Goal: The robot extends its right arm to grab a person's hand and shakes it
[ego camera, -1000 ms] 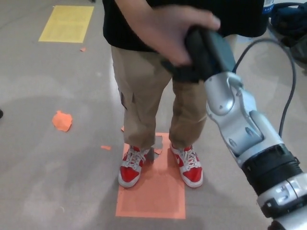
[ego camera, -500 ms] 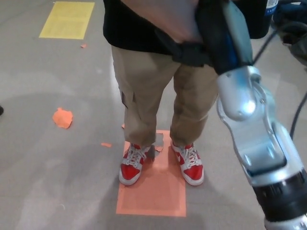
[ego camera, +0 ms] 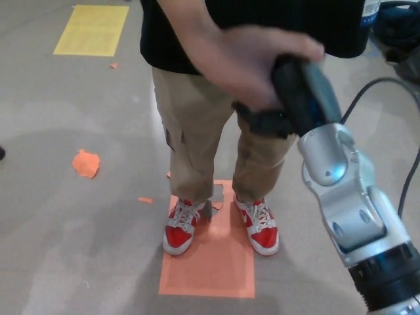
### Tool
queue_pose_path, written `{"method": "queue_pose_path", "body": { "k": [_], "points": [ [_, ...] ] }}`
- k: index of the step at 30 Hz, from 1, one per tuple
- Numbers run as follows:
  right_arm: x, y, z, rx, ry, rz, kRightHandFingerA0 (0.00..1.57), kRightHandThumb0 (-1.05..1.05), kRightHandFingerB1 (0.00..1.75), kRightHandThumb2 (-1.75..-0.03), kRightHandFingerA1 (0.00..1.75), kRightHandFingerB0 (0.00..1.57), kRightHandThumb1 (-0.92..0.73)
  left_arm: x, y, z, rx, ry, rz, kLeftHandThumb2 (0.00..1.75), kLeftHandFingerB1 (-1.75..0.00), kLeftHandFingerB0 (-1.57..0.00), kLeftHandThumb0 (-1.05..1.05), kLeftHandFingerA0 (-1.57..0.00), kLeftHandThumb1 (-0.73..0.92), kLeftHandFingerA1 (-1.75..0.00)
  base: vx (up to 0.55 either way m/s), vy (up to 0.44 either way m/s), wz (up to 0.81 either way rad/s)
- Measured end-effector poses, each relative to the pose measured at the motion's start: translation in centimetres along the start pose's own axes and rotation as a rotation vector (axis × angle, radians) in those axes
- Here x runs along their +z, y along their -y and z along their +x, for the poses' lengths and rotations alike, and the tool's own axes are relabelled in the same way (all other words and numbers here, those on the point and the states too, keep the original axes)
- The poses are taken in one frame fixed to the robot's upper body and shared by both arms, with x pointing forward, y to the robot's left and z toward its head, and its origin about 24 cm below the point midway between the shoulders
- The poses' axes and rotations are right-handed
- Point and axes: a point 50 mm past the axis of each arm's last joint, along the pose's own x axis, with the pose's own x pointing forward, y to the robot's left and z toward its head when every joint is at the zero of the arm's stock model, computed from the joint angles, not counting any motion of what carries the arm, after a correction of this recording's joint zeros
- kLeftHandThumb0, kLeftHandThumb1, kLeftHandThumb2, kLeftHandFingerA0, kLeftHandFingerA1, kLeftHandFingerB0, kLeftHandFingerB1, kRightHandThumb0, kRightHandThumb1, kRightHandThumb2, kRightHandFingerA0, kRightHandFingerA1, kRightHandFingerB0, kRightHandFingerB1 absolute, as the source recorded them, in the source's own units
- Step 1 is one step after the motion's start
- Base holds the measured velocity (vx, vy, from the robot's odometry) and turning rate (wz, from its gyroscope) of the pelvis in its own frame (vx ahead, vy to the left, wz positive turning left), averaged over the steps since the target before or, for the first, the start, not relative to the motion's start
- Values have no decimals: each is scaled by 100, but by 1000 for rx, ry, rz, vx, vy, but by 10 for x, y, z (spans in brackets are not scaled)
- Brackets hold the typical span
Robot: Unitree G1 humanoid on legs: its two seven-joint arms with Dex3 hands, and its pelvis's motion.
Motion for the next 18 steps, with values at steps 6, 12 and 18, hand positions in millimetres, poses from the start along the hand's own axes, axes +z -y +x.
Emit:
{"method": "queue_pose_path", "body": {
  "k": [6,12,18],
  "points": [
    [-20,-12,13,65,-96,-26,110,-15,51,-59,64,73,-61,3,-2,1,4,9,0,69,-32,-30,-61,-38,92,-35,0,0,0],
    [-33,-18,19,98,-136,-30,84,-46,32,-62,53,30,-72,0,0,0,-3,-1,12,69,-32,-28,-65,-36,92,-34,0,0,0],
    [-45,-22,16,158,-156,-90,0,-90,0,-93,8,0,-58,-5,3,-1,-10,-16,13,69,-32,-29,-60,-36,92,-34,0,0,0]
  ]
}}
